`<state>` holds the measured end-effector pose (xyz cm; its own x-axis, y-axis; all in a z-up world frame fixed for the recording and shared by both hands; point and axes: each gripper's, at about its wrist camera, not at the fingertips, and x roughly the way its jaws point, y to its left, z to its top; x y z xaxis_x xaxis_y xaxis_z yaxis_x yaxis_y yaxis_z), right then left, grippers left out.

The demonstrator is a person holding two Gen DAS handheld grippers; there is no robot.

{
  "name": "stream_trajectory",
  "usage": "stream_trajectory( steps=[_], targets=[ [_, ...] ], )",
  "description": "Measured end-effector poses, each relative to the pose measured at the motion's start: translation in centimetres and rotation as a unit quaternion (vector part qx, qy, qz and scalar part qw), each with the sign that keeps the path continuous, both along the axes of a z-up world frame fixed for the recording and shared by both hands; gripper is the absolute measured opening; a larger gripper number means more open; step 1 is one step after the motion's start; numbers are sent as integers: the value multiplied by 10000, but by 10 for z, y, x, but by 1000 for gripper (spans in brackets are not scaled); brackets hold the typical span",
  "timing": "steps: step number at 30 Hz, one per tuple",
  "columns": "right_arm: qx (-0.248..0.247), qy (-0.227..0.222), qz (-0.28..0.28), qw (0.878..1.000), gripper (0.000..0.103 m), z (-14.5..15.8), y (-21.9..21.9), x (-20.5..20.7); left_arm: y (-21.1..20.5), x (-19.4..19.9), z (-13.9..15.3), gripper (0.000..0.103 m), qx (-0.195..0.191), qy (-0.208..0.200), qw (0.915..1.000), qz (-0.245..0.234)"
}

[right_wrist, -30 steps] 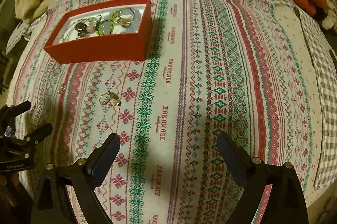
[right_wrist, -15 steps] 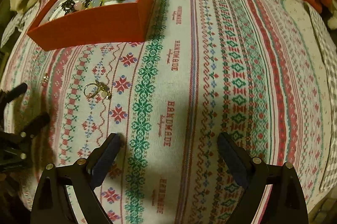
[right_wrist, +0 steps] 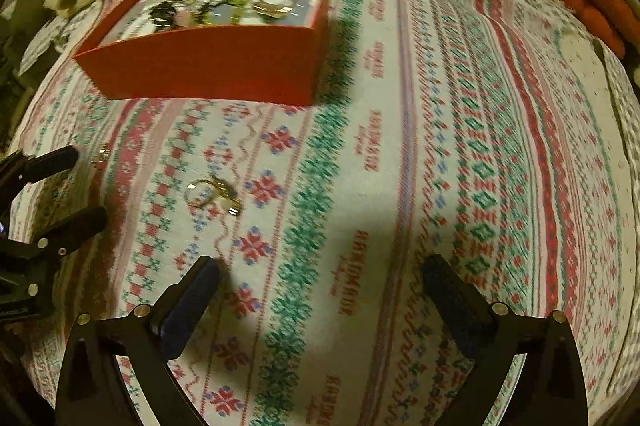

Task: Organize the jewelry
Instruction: 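Grasp the small gold earring with the right tool while the left tool grasps the silver ring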

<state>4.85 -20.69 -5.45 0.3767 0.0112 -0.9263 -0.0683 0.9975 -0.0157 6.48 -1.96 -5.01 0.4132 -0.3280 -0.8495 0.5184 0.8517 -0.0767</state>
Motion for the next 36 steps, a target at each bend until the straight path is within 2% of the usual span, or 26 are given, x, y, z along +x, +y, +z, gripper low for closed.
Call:
stream_trajectory(
  steps=[3, 5, 11, 21, 22, 25, 26, 31, 36],
  targets=[
    [-34, -139, 236, 9996, 84, 4, 13, 4, 0, 0, 0, 82, 50, -21, 10000, -32],
    [24, -253, 459, 9986, 68, 7, 18, 6, 0, 0, 0, 81, 56, -18, 10000, -47],
    [116, -428, 836, 9955, 42, 11, 30, 9, 2, -3, 1, 78, 46, 4, 10000, -65],
    [210, -495, 1262, 9905, 41, 17, 58, 16, 4, -8, 3, 76, 40, 26, 9999, -91],
    [212, -502, 1266, 9905, 40, 18, 60, 16, 4, -8, 3, 76, 38, 28, 10000, -87],
    [295, -484, 1270, 9903, 20, 19, 67, 18, 5, -8, 4, 75, 29, 40, 10000, -53],
    [331, -474, 1248, 9905, 20, 20, 70, 20, 6, -8, 4, 74, 27, 46, 10000, -40],
    [562, -406, 1143, 9910, 20, 21, 60, 34, 8, -7, 7, 65, -8, 67, 10000, 56],
    [1053, -427, 856, 9898, 20, 33, 48, 39, 11, -4, 10, 47, -170, 142, 9997, 141]
  ],
)
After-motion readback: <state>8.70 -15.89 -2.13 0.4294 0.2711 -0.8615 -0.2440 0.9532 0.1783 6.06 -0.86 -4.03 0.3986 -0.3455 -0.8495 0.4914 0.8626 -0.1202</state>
